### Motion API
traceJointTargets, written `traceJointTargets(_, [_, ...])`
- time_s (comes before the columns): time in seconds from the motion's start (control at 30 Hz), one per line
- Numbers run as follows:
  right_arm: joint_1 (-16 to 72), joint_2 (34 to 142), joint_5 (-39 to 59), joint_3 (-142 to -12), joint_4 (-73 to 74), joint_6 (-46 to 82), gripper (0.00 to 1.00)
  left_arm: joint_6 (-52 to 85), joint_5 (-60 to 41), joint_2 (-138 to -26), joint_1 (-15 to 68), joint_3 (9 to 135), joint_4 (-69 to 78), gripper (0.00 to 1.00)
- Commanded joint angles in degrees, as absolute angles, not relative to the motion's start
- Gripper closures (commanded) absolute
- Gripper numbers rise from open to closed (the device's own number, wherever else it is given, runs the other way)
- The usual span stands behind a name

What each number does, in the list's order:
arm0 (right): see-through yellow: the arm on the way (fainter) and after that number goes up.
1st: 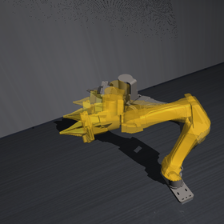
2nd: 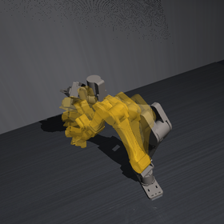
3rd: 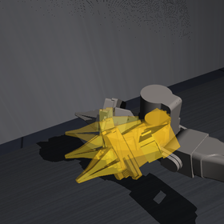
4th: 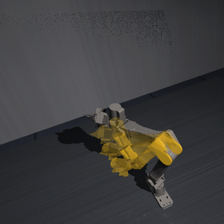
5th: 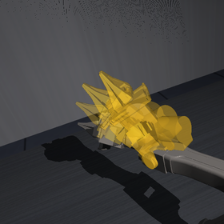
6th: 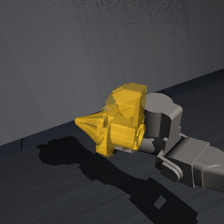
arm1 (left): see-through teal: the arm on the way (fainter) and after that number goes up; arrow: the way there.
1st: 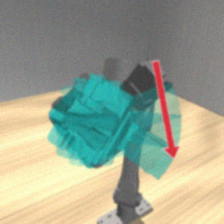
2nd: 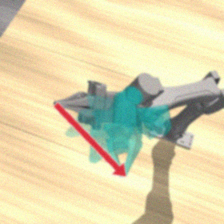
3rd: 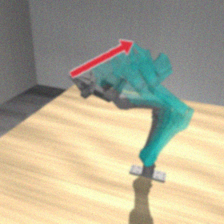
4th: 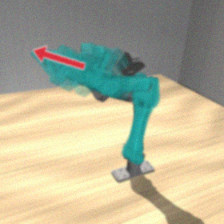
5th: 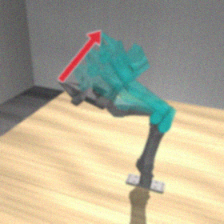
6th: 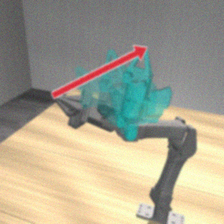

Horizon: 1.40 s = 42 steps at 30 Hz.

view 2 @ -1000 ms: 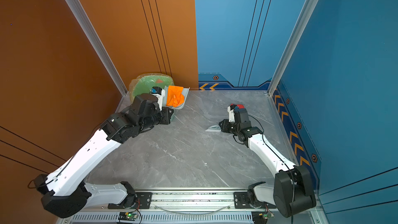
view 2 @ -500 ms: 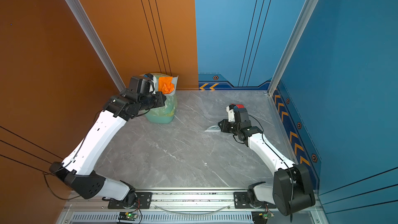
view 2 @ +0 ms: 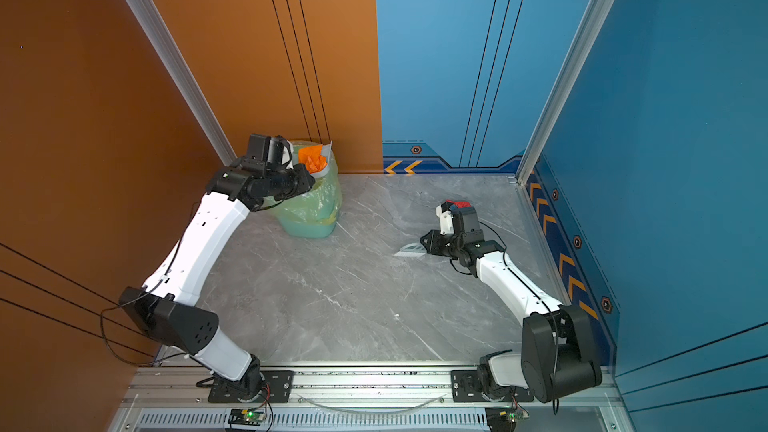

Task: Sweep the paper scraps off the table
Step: 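Raise the dustpan over the green bin with the left gripper, then tilt the dustpan over the green bin with the left gripper to dump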

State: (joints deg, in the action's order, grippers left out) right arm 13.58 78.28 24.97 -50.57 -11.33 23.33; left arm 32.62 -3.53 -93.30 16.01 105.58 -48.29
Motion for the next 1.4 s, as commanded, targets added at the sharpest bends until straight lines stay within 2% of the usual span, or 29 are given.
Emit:
traceJointTargets(0.0, [13.0,79.2,27.0,-53.4,-14.0,21.9,1.00,34.5,-7.1,-93.7,14.8,106.5,-47.0,1.00])
traceJointTargets(0.27, [13.3,78.7,25.4,-55.6,-17.3,20.8,1.00,44.6,-23.0,-90.9,8.4,93.0,-27.4,1.00])
traceJointTargets(0.6, [14.3,74.5,19.6,-53.1,-16.5,22.6,1.00,52.2,-33.7,-90.4,4.1,88.8,-15.6,1.00])
traceJointTargets(0.8, [15.2,71.9,16.2,-51.2,-16.3,23.6,1.00,55.3,-37.5,-89.3,2.7,86.3,-11.4,1.00])
traceJointTargets(1.0, [15.8,70.9,14.2,-50.5,-16.7,23.7,1.00,63.6,-42.5,-87.8,0.9,80.6,0.7,1.00])
traceJointTargets(1.37, [18.3,71.5,12.0,-51.5,-17.2,23.7,1.00,72.8,-45.3,-87.0,0.1,74.8,12.5,1.00])
